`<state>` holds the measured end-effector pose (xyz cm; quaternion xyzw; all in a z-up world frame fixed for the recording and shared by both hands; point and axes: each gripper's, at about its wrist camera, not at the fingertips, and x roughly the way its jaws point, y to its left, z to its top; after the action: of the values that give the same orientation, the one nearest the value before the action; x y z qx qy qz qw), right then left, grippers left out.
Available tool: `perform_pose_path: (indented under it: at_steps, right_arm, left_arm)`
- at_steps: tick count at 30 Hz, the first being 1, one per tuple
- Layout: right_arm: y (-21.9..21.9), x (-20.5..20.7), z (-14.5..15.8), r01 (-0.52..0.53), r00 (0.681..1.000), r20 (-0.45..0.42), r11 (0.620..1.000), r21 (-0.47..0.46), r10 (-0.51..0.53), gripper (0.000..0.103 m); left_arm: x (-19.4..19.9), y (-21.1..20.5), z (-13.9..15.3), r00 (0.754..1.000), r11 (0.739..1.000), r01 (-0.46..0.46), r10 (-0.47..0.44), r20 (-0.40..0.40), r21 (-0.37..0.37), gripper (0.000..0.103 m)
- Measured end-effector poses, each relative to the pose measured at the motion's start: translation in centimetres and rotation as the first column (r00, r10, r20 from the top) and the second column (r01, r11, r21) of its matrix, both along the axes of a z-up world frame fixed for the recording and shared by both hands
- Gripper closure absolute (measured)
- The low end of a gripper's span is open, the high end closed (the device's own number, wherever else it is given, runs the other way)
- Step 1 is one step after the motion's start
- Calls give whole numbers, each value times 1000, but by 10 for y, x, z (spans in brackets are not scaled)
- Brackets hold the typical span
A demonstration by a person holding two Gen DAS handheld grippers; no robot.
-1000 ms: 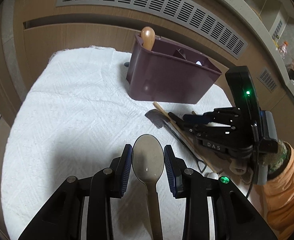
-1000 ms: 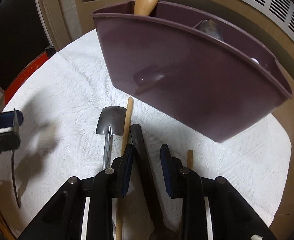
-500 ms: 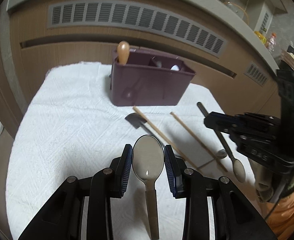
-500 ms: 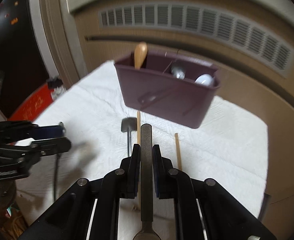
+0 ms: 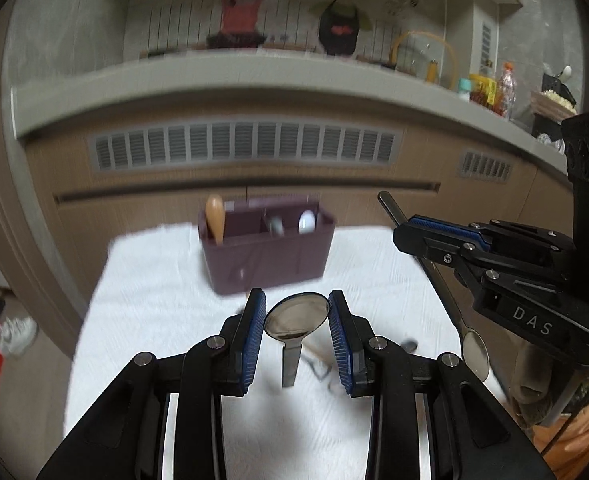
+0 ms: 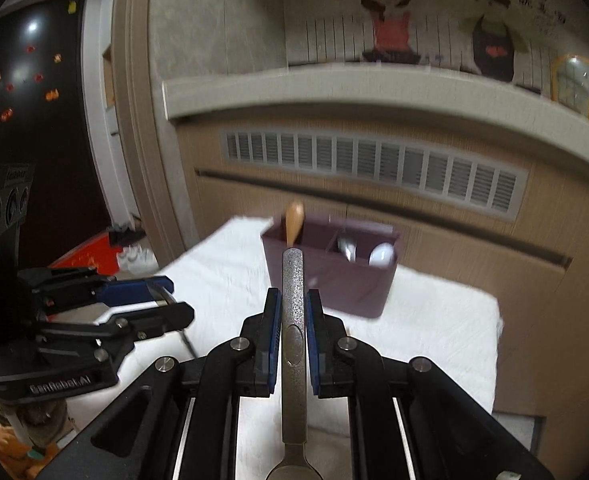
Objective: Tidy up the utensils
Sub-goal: 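Lift both held spoons and carry them over the purple caddy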
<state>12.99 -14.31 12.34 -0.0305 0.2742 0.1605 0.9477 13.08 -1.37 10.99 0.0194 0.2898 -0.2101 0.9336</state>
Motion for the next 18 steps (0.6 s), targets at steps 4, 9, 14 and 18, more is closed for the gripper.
perform_pose_path:
  at_steps: [4, 9, 14, 18]
  right_arm:
    - [-4, 5, 49, 1, 996, 89, 1000, 21, -3, 92]
    - [-17, 29, 128, 0, 980, 199, 993, 119, -24, 92]
    - [-23, 68, 160, 19, 961, 268, 987, 160, -62, 92]
    - [-26, 110, 150, 28, 957, 281, 985, 171, -76, 92]
  left_arm:
    - [13, -1, 54, 994, 1000, -10, 10, 108, 0, 70]
    - [45, 6, 113, 980, 999, -23, 31, 198, -39, 70]
    - [82, 8, 134, 967, 999, -34, 43, 251, -42, 70]
    - [123, 3, 129, 967, 999, -39, 45, 251, -29, 70]
